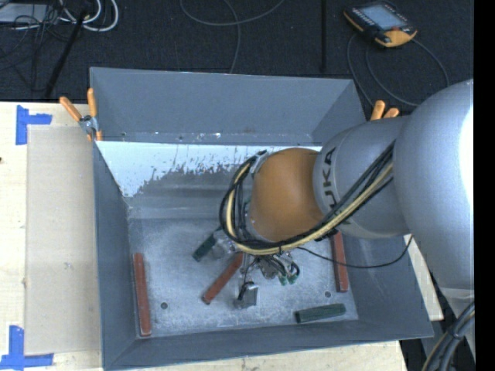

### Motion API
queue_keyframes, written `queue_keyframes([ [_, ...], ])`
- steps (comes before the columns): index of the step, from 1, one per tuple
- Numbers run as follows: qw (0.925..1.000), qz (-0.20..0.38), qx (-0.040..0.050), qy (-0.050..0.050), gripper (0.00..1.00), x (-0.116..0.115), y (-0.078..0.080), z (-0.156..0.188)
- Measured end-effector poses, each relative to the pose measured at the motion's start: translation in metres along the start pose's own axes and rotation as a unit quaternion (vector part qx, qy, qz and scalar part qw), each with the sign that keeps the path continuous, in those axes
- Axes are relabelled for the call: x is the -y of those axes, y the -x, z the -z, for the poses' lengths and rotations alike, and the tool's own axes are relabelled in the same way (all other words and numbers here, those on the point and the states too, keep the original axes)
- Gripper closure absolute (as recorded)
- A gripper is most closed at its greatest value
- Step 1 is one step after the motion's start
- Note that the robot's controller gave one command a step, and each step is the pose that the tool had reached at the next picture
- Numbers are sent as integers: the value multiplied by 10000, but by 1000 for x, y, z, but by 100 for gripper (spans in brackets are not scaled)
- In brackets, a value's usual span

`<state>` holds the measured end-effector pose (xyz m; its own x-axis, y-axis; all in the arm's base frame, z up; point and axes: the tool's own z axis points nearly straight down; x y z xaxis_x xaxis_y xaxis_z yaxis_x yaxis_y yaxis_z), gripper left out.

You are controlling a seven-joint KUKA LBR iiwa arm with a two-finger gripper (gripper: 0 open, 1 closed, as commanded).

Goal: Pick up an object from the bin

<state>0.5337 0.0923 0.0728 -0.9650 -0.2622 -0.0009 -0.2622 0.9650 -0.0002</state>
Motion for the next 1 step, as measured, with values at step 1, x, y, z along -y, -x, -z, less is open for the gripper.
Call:
queue_keyframes([
  [1,9999,-130,1,5,100,-28,60,-1],
])
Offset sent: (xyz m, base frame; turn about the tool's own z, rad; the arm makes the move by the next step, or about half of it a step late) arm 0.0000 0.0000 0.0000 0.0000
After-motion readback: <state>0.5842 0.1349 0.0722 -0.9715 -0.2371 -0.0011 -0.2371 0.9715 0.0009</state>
